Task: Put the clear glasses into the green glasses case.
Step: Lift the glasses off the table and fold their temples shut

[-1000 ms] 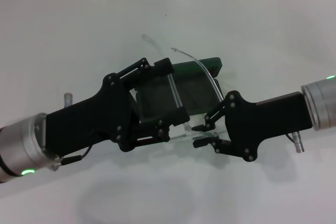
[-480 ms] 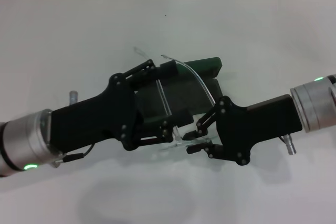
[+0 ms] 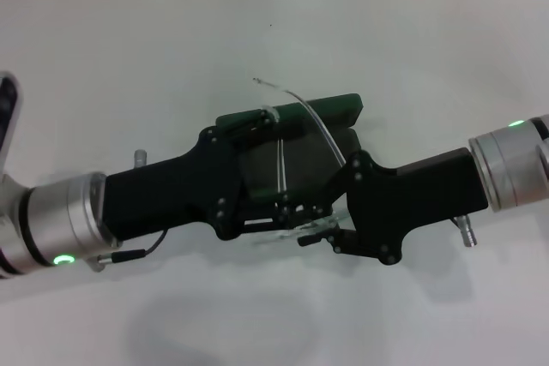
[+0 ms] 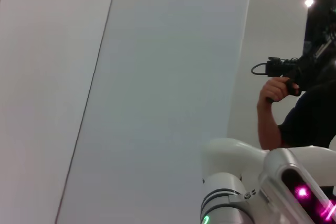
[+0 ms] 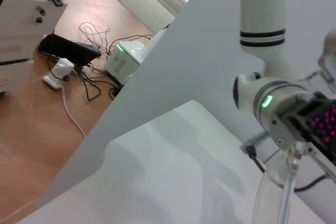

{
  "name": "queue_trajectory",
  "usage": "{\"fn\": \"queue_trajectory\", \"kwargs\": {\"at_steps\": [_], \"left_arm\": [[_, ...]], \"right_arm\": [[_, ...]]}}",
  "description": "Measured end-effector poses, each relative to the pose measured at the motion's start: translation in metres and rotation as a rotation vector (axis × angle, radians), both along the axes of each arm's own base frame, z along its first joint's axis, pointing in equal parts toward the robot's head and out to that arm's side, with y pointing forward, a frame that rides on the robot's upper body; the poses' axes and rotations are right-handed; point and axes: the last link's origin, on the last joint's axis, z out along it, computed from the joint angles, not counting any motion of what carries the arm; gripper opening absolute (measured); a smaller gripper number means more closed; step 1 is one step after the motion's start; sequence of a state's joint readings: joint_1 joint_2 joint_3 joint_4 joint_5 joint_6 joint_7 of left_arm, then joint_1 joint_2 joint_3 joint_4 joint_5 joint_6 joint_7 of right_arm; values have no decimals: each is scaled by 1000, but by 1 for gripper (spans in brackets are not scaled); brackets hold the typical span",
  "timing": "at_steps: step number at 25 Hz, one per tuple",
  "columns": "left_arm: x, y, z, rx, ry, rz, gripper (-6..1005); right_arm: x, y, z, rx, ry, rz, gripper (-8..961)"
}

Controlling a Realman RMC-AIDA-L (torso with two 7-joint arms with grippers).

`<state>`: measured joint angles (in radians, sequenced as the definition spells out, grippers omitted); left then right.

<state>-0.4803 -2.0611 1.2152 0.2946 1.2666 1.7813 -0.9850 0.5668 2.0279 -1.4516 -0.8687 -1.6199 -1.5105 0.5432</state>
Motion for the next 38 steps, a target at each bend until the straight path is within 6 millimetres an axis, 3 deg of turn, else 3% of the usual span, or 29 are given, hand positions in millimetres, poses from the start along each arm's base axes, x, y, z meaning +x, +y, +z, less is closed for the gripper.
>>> {"fn": "queue_trajectory", "kwargs": {"at_steps": [13, 22, 25, 29, 32, 38], "left_arm": [[5, 19, -1, -162, 64, 85, 862], [2, 27, 11, -179, 53, 126, 862], [-9, 28, 24, -115, 50, 149, 862], [-44, 31, 49, 85, 54, 278, 862], [-53, 33, 43, 169, 105, 309, 862], [-32, 37, 9, 248, 160, 201, 862]], "right_arm": [[-4, -3, 0, 9, 38, 30, 150], [1, -5, 1, 19, 45, 28, 154], [1, -6, 4, 18, 61, 35, 155], [-5, -12, 20, -21, 174, 35, 157], [-13, -19, 26, -101, 261, 43, 158], [-40, -20, 8, -312, 310, -5, 161]]}}
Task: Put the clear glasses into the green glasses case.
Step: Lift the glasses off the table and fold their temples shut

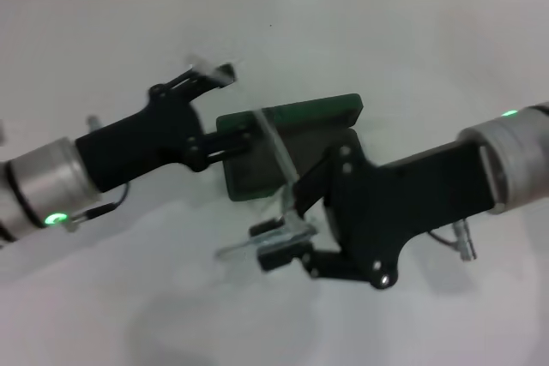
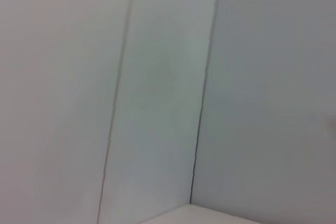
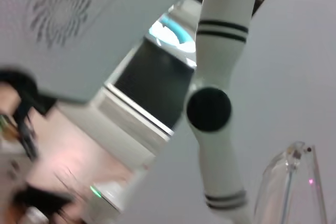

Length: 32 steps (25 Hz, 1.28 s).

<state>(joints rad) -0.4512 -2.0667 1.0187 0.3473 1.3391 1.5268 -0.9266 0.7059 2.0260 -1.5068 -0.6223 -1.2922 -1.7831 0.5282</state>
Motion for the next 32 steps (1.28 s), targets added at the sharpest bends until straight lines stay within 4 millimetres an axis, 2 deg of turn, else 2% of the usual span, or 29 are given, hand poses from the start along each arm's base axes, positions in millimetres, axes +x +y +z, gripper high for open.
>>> {"fn": "queue_trajectory", "kwargs": {"at_steps": [2, 6, 9, 15, 22, 32], "left_arm": [[8, 1, -6, 36, 15, -54, 862], [17, 5, -5, 79, 4, -104, 862], [18, 4, -2, 129, -15, -118, 862], [23, -12, 2, 217, -88, -197, 862], [21, -18, 5, 278, -124, -197, 862], [22, -22, 3, 286, -127, -214, 862]], "right_arm": [[-3, -1, -4, -64, -30, -26, 162], [-2, -2, -14, -116, -91, -75, 164], [1, -1, -18, -119, -104, -120, 165], [2, 10, -22, -117, -128, -242, 167], [4, 17, -26, -121, -169, -327, 171], [9, 20, -28, -112, -195, -364, 175]]}}
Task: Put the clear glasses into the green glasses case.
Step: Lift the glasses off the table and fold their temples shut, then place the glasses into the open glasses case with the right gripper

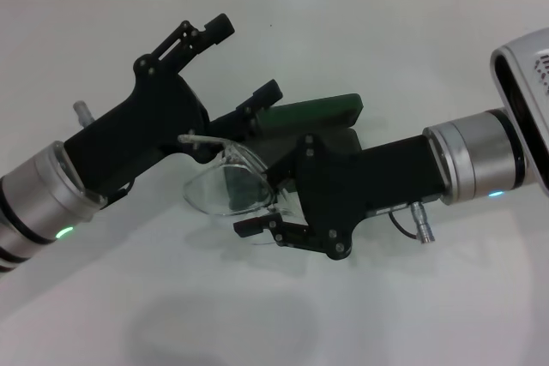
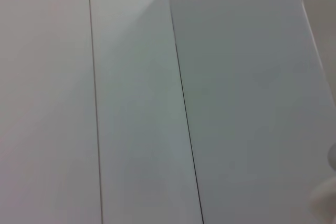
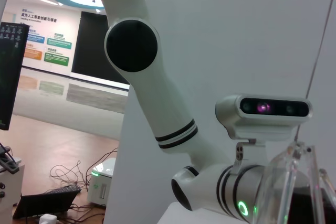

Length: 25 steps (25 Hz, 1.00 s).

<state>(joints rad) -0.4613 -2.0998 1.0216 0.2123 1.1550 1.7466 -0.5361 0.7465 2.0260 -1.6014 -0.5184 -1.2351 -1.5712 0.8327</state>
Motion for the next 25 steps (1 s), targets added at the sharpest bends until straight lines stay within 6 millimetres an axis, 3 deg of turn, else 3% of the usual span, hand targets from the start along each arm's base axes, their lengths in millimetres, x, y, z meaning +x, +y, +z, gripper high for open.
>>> {"fn": "queue_trajectory", "kwargs": {"at_steps": [17, 25], "left_arm": [[-4, -6, -2, 6, -5, 7, 862], [-9, -7, 7, 68, -40, 39, 862]], "right_arm": [[6, -2, 0, -9, 0, -51, 182], [9, 2, -3, 27, -17, -60, 186]]}}
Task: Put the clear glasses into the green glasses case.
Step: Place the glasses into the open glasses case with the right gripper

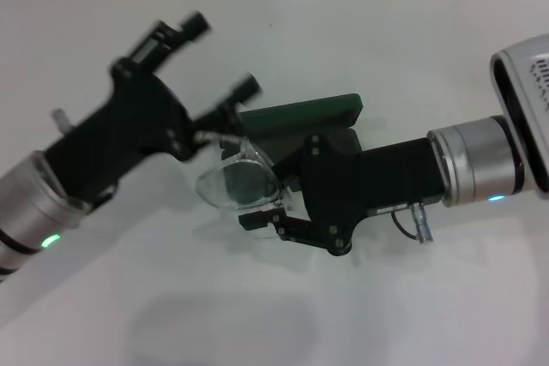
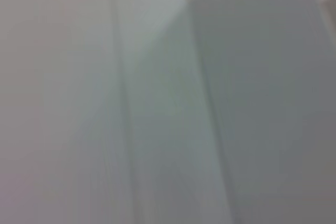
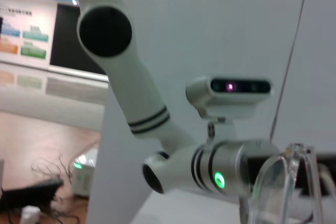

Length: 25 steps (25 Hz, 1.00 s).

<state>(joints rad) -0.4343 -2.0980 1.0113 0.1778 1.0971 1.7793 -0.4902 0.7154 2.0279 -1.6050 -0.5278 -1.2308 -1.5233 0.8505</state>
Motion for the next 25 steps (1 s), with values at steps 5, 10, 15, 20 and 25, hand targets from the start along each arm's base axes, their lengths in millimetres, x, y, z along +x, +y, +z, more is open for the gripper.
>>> {"fn": "queue_trajectory", "kwargs": {"at_steps": [5, 10, 15, 20, 25], "left_arm": [[-24, 2, 21, 164, -91, 179, 862], [-55, -9, 36, 269, -135, 359, 862], [-65, -17, 36, 275, -132, 406, 862], [-66, -19, 32, 257, -125, 417, 862], [-65, -15, 30, 248, -121, 419, 861]], "right_arm": [[3, 3, 1, 88, -27, 21, 188], [1, 12, -1, 261, -241, 77, 190], [-9, 13, -12, 484, -518, 163, 192], [-15, 13, -24, 620, -602, 219, 194], [-12, 18, -30, 679, -604, 207, 197]]}}
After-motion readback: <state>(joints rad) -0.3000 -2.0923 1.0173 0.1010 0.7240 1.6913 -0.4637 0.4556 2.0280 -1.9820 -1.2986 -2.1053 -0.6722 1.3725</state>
